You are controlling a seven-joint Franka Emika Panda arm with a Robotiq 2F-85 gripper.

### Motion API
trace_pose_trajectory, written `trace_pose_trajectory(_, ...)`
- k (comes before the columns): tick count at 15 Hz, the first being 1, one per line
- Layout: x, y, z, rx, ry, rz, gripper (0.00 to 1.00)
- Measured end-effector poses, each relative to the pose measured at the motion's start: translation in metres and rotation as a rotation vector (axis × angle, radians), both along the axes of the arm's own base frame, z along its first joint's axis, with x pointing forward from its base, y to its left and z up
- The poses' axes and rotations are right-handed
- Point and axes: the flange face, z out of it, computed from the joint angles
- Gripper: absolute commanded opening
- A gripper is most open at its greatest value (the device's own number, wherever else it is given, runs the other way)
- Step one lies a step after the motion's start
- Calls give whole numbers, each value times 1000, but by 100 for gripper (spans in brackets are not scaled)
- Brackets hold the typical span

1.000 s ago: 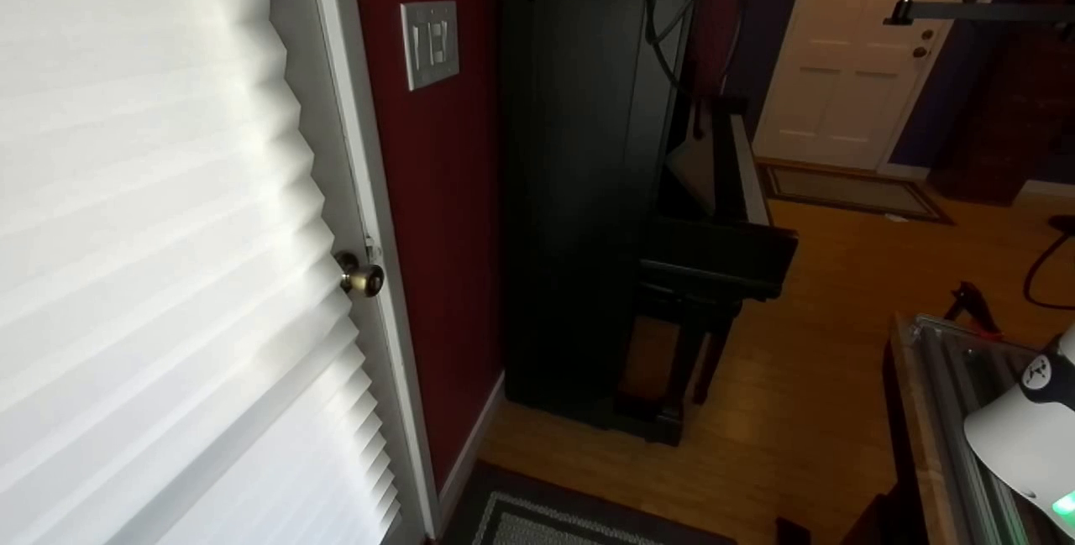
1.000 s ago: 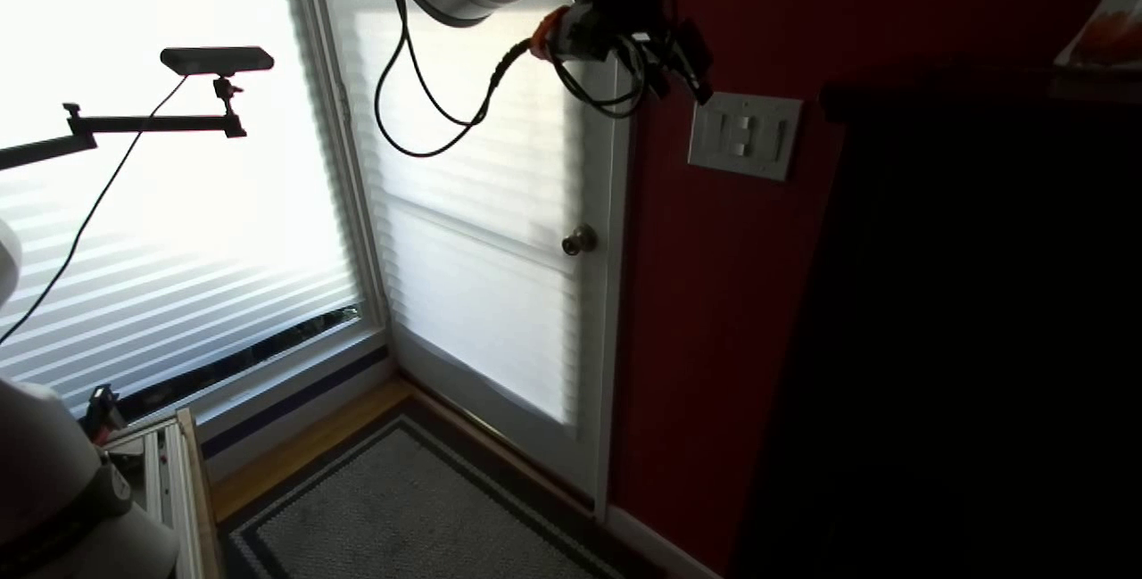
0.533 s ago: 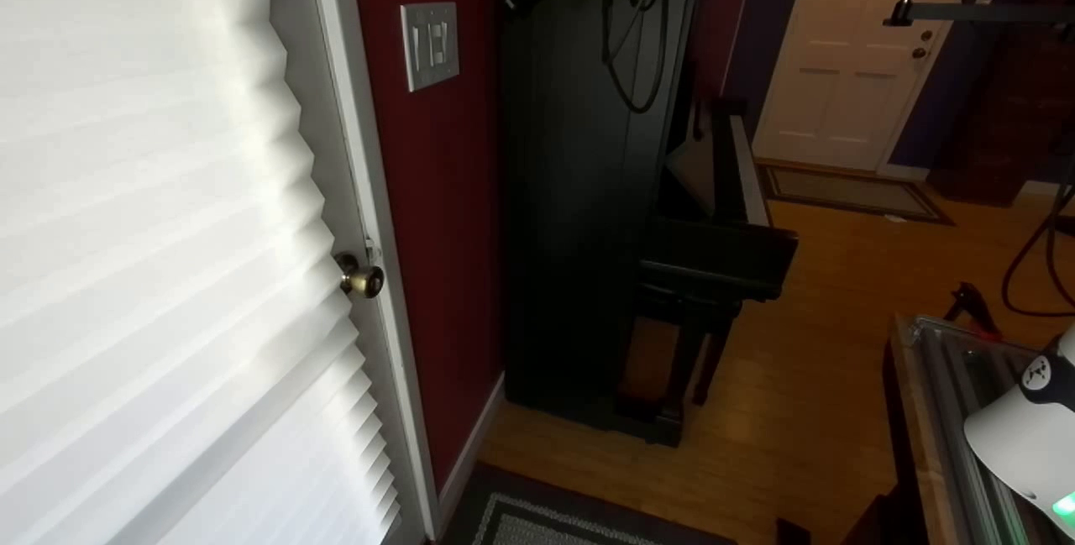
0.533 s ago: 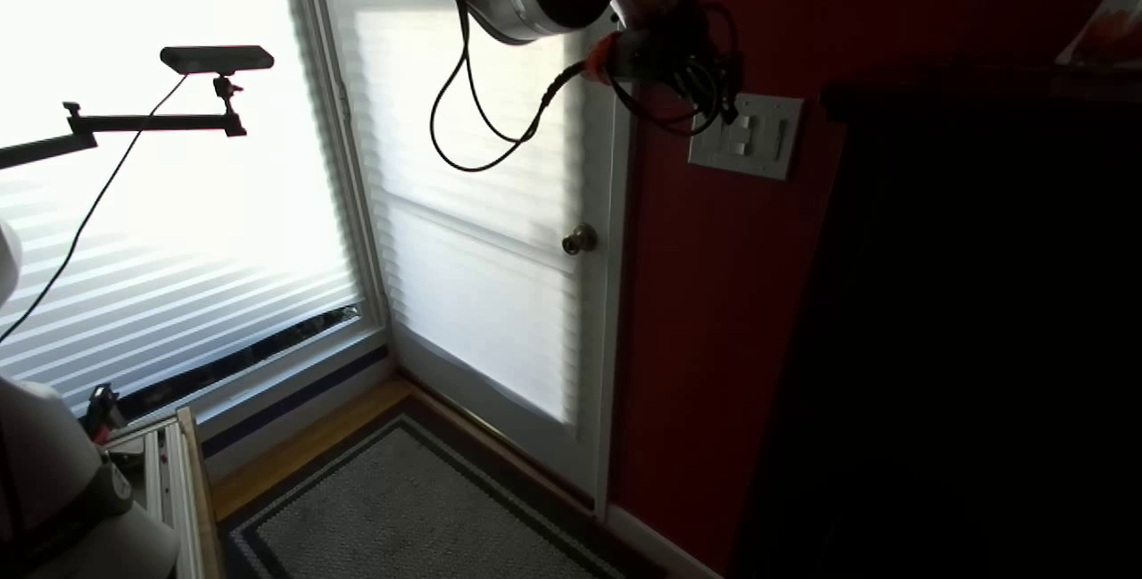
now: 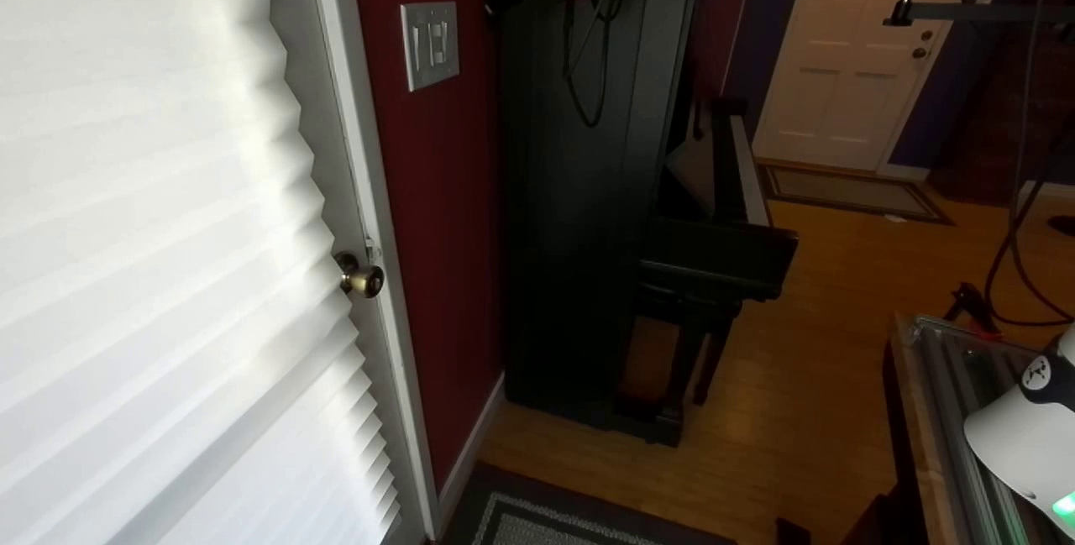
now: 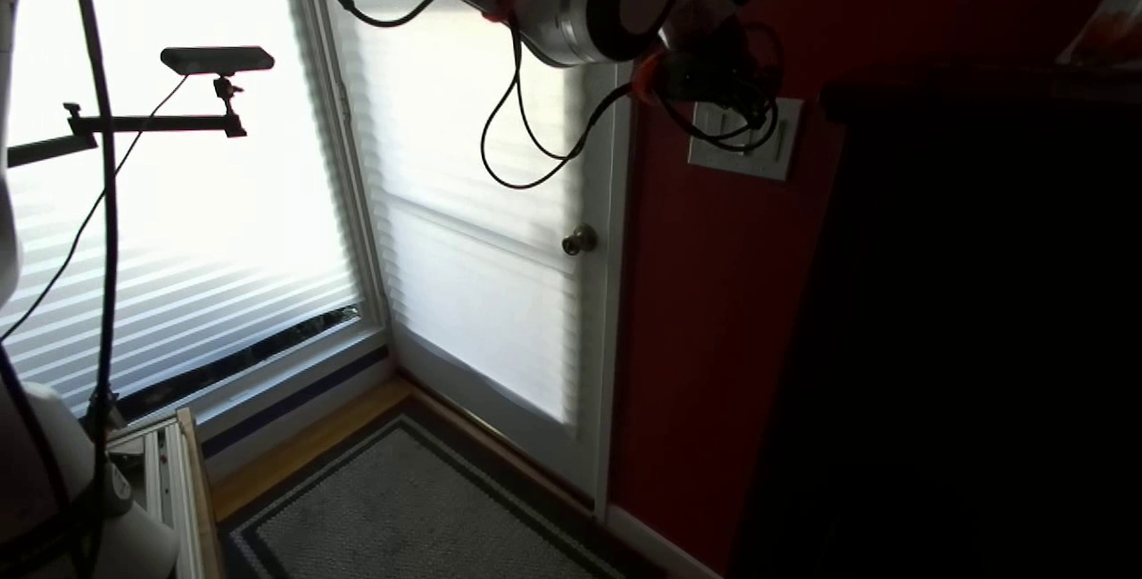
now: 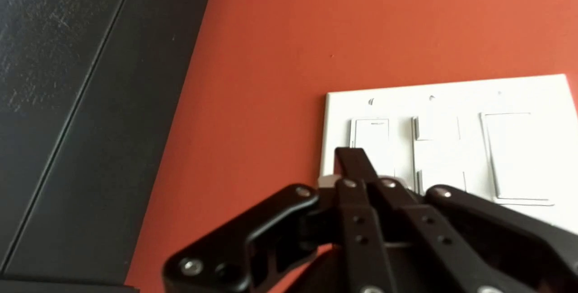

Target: Flip the rightmost light switch upwards

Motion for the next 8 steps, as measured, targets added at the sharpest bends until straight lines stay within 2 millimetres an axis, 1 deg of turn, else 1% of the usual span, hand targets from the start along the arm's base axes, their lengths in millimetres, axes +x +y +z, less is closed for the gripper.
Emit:
trace_pose_trajectory(4, 22, 0, -8, -10, -27, 21, 0)
trace_pose_trajectory(8, 39, 9, -12, -8, -45, 51, 0)
